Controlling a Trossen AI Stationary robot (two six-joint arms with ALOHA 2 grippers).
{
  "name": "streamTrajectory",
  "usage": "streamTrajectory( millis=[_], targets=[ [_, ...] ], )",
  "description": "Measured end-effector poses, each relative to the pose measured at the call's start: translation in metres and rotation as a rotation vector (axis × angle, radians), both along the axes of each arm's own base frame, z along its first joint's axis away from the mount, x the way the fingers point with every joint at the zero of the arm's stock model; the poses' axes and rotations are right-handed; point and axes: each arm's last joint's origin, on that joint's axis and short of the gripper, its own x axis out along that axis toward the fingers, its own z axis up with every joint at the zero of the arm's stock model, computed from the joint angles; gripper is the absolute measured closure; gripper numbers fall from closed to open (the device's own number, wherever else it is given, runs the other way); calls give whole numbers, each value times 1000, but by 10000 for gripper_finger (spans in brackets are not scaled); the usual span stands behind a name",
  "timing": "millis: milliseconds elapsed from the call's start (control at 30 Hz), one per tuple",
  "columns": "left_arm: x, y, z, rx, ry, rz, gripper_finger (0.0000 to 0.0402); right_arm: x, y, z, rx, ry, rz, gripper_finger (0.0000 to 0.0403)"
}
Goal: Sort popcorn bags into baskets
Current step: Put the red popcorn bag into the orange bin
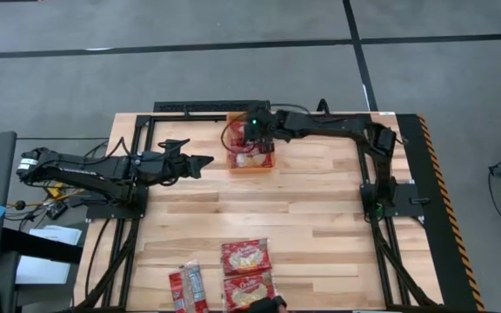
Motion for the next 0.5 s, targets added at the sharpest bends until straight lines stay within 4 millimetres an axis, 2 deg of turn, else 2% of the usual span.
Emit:
streamTrajectory(
  millis=[133,267,367,500],
  targets=[
    [0,0,0,16,12,-5,206,-8,8,29,137,-49,44,149],
    [-1,0,-2,17,28,-5,206,-12,20,44,252,-120,68,158],
    [-1,0,-3,17,45,-5,206,-13,24,41,306,-106,78,193],
    [-2,0,-5,12,61,-3,206,-5,25,23,335,-60,83,269]
  ],
)
